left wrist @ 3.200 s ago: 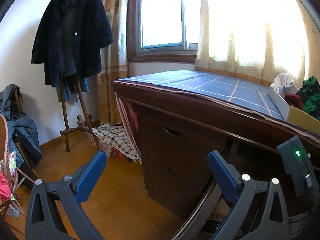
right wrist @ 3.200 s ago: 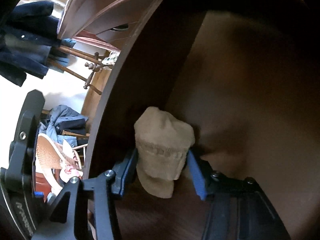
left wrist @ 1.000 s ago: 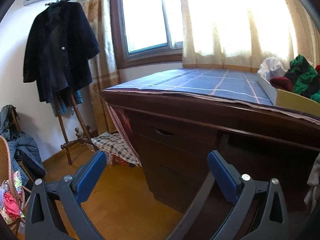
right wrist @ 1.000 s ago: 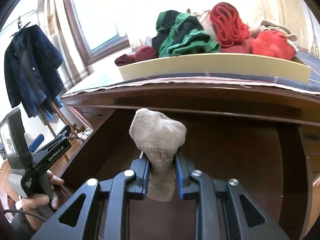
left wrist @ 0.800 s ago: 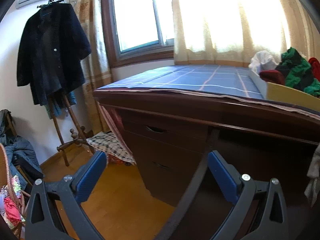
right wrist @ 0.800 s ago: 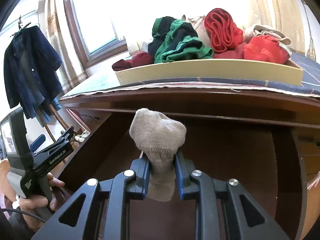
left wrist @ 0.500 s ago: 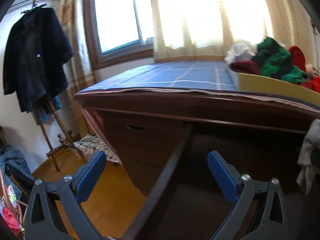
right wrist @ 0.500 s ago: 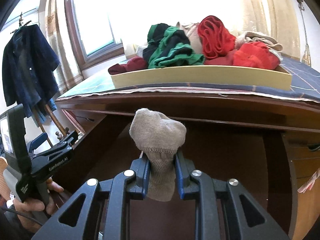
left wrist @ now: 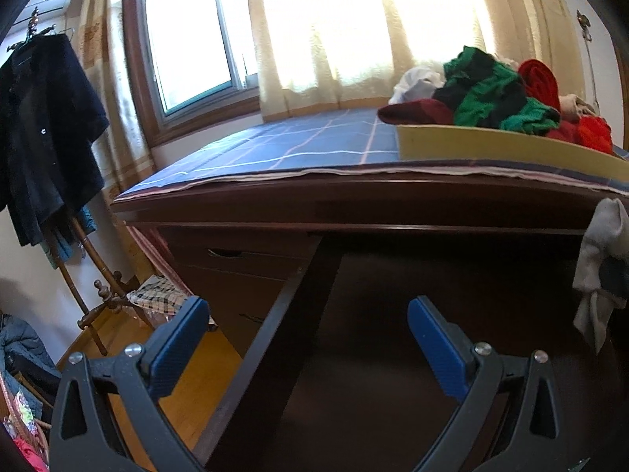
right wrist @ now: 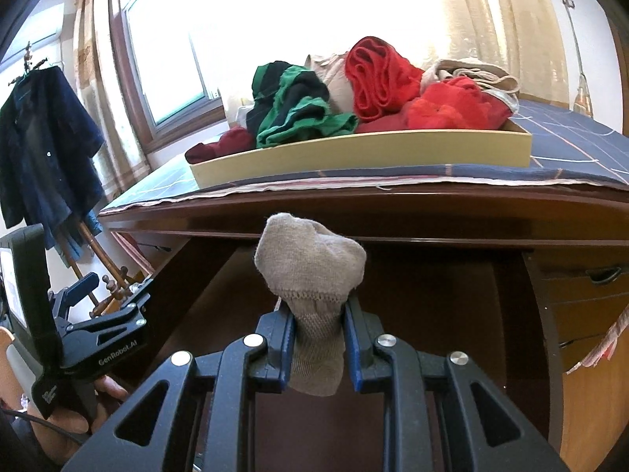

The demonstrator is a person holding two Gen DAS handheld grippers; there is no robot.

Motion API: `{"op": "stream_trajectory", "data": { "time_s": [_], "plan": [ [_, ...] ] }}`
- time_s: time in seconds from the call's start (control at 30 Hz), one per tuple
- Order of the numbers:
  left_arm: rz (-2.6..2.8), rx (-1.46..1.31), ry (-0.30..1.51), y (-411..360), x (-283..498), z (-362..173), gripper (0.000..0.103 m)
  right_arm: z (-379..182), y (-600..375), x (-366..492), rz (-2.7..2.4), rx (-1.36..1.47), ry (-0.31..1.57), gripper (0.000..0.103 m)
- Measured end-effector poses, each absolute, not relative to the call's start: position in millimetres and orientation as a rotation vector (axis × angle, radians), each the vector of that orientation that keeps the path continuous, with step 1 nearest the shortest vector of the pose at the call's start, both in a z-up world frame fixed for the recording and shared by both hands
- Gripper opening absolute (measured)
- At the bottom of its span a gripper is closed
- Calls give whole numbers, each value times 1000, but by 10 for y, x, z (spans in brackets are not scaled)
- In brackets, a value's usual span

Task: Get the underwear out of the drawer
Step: 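Lift the beige sock with the right gripper out of the drawer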

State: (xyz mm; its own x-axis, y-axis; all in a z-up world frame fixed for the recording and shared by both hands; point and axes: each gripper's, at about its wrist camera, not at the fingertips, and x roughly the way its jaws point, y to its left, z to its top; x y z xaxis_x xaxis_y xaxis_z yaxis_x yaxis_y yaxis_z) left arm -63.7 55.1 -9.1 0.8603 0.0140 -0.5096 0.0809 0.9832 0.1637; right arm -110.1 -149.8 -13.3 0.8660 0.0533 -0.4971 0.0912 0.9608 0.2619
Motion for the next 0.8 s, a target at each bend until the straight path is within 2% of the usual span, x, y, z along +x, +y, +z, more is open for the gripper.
{"op": "stream_trajectory", "data": {
  "time_s": [0.8],
  "plan": [
    [-125,221,520,464,-745,-88,103,128,-1512,-1218,-53,240,476,24]
  ]
}}
